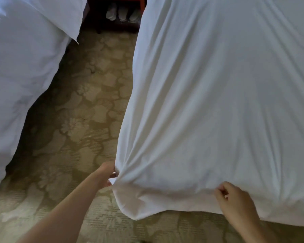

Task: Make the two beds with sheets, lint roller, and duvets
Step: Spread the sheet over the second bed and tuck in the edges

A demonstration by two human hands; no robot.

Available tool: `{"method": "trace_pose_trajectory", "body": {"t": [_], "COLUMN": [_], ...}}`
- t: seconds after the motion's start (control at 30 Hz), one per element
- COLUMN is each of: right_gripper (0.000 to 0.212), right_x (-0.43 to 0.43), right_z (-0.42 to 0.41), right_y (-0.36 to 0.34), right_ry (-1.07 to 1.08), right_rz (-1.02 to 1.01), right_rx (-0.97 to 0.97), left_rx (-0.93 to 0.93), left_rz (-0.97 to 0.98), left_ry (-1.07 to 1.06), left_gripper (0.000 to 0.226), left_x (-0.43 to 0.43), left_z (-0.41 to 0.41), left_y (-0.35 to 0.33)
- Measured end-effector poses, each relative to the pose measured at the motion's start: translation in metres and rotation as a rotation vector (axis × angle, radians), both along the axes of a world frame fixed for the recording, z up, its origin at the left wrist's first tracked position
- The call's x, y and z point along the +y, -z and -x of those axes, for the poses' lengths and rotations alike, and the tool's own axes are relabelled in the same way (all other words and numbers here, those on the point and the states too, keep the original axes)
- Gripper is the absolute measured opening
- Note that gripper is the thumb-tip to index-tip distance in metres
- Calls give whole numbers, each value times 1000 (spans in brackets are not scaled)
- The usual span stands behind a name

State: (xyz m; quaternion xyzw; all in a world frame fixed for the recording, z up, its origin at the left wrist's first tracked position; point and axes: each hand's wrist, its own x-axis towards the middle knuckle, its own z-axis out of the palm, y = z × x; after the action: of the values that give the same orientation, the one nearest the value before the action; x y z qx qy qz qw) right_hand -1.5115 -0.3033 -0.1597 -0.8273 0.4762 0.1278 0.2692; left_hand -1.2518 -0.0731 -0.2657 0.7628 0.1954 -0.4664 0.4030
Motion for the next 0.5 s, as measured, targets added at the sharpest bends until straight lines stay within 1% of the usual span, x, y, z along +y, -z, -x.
{"method": "trace_pose_trajectory", "body": {"t": [0.03, 0.1, 0.17, 0.2, 0.27, 0.33, 0.4, 0.43, 0.5], "right_gripper": [21, 20, 20, 20, 20, 19, 16, 21, 43], "right_x": [10, 31, 50, 60, 80, 99, 119, 129, 148], "right_z": [-10, -29, -49, -60, -83, -110, -143, -161, -195], "right_y": [3, 7, 8, 5, -3, -18, -36, -43, -55], "right_ry": [0, -22, -51, -62, -85, -94, -92, -86, -70], "right_rz": [-3, -20, -69, -105, -176, -247, -344, -398, -496], "right_rx": [-57, -137, -209, -234, -309, -434, -500, -479, -361], "left_rx": [33, -43, -201, -275, -354, -407, -465, -476, -416], "left_rz": [5, 16, 30, -4, -9, 79, 180, 261, 483], "left_ry": [-22, -37, -87, -109, -231, -345, -304, -258, -111], "left_gripper": [24, 34, 28, 23, 19, 21, 24, 24, 17], "left_x": [-3, -9, -8, -2, 11, 25, 36, 39, 37], "left_z": [2, 5, 7, 7, 8, 6, 10, 16, 29], "left_y": [3, 11, 7, 6, -4, -24, -58, -76, -115]}}
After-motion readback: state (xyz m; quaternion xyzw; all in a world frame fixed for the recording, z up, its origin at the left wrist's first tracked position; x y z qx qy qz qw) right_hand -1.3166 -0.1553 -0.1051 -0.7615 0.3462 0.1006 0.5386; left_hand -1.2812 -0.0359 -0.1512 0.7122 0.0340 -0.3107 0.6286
